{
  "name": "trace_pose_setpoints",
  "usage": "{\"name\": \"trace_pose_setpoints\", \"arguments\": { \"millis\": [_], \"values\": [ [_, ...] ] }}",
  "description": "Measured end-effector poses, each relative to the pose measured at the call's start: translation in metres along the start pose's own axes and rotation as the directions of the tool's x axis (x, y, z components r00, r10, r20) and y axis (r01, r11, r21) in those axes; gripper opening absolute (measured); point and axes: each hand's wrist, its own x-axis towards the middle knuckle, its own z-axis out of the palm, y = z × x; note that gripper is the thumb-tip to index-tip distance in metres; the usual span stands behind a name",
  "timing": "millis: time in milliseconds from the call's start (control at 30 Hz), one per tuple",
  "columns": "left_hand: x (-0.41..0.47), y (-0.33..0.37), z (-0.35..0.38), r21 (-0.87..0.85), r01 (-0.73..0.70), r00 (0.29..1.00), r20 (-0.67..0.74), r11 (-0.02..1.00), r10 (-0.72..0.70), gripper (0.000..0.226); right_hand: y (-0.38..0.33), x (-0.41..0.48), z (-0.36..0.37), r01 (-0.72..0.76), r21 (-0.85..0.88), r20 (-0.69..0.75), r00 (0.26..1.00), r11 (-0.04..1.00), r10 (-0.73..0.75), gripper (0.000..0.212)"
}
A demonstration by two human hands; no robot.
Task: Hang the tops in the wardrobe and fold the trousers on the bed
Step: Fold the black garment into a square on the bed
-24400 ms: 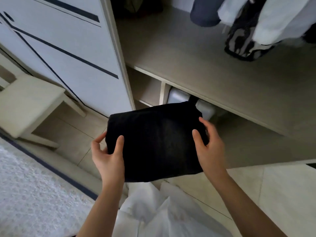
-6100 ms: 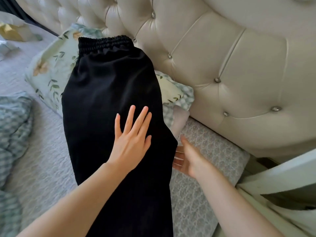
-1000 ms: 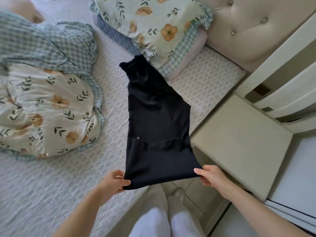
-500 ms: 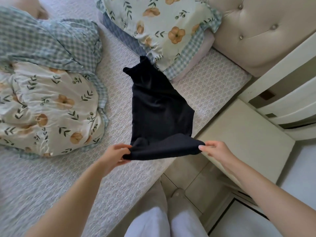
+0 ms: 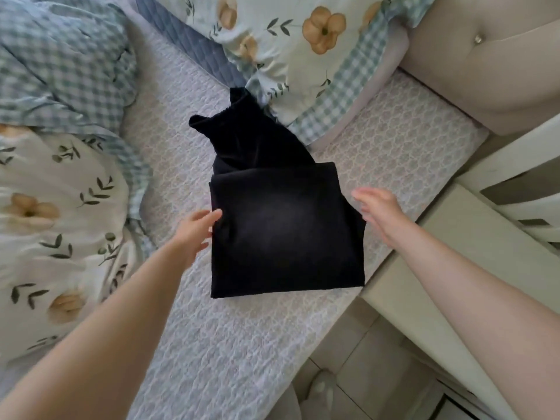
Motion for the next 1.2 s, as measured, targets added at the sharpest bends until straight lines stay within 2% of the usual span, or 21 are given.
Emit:
{"name": "trace_pose_setpoints", "arguments": {
  "millis": [67,133,300,400,500,667,800,1000,1133,1200],
  "values": [
    [-0.003,-0.033,0.011,0.037,0.004,1.000,0.010,0.999,-0.004,0.028,0.041,-0.010,0.009,-0.015,-0.138,0.029,0.999,0.990,0.020,0.045],
    [-0.012,-0.061,0.016,0.061,0.006,0.999,-0.038,0.998,-0.004,0.023,0.074,-0.026,0.015,-0.001,-0.213,0.053,0.998,0.977,0.013,0.047],
    [-0.034,-0.102,0.020,0.236,-0.058,0.998,0.046,0.970,0.048,0.029,0.117,-0.058,0.027,-0.028,-0.284,0.061,0.997,0.958,0.048,0.045],
    [-0.041,-0.109,0.019,0.310,-0.093,0.995,0.068,0.946,0.076,0.027,0.127,-0.069,0.032,0.008,-0.369,0.016,1.000,0.929,-0.002,0.032],
    [-0.052,-0.118,0.004,0.307,-0.027,0.995,0.099,0.951,-0.004,0.021,0.139,-0.089,0.029,-0.007,-0.359,0.023,1.000,0.933,0.016,0.022],
    [-0.092,-0.154,-0.029,0.418,0.108,0.970,0.154,0.902,-0.188,0.019,0.168,-0.143,0.020,-0.101,-0.384,0.143,0.976,0.918,0.167,0.015],
    [-0.122,-0.185,-0.043,0.423,0.175,0.946,0.179,0.889,-0.272,0.022,0.184,-0.174,0.011,-0.182,-0.364,0.191,0.945,0.913,0.265,0.013],
    [-0.121,-0.188,-0.046,0.260,0.198,0.965,0.115,0.945,-0.234,0.024,0.172,-0.169,0.006,-0.190,-0.422,0.204,0.933,0.886,0.297,0.007],
    [-0.090,-0.153,-0.046,0.134,0.129,0.990,0.034,0.983,-0.134,0.029,0.142,-0.138,0.012,-0.136,-0.471,0.175,0.954,0.871,0.244,0.015],
    [-0.072,-0.126,-0.043,0.107,0.057,0.998,0.010,0.993,-0.058,0.022,0.117,-0.119,0.019,-0.106,-0.456,0.142,0.972,0.884,0.189,0.020]
  ]
}}
